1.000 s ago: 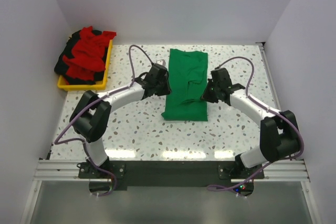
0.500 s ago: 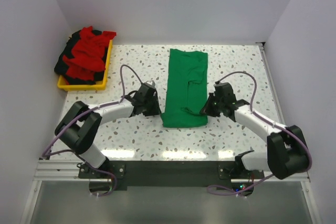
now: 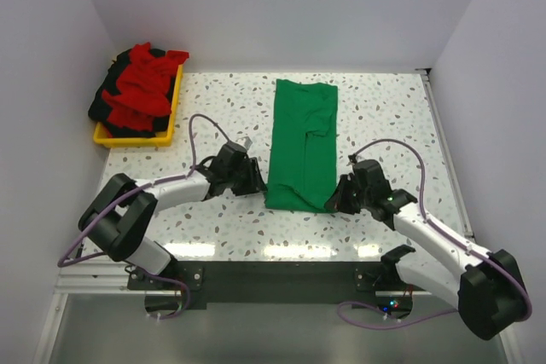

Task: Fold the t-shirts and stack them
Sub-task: Fold the tshirt

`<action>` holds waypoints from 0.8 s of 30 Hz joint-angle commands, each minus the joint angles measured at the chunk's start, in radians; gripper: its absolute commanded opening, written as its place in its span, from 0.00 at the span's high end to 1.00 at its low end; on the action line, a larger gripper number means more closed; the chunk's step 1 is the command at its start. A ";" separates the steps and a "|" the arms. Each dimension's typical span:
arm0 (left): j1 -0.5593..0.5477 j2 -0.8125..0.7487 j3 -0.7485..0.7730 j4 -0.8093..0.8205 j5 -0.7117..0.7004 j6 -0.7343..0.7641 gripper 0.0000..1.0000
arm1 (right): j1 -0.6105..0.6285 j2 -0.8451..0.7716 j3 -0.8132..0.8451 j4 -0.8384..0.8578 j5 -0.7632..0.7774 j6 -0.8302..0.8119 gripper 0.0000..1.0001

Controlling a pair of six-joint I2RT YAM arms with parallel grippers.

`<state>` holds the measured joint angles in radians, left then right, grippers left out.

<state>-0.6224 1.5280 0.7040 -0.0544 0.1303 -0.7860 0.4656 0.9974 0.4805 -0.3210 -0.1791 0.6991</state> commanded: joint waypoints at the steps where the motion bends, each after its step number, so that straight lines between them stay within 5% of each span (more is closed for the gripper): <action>1: 0.003 -0.039 -0.011 0.111 0.054 -0.002 0.52 | 0.031 -0.045 -0.025 -0.047 -0.013 0.013 1.00; 24: 0.001 0.021 0.022 0.212 0.146 0.057 0.44 | 0.065 -0.206 -0.100 -0.191 0.021 0.031 1.00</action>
<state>-0.6228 1.5505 0.7040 0.0902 0.2310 -0.7620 0.5259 0.8146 0.3965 -0.4694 -0.1734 0.7254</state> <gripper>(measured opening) 0.553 0.015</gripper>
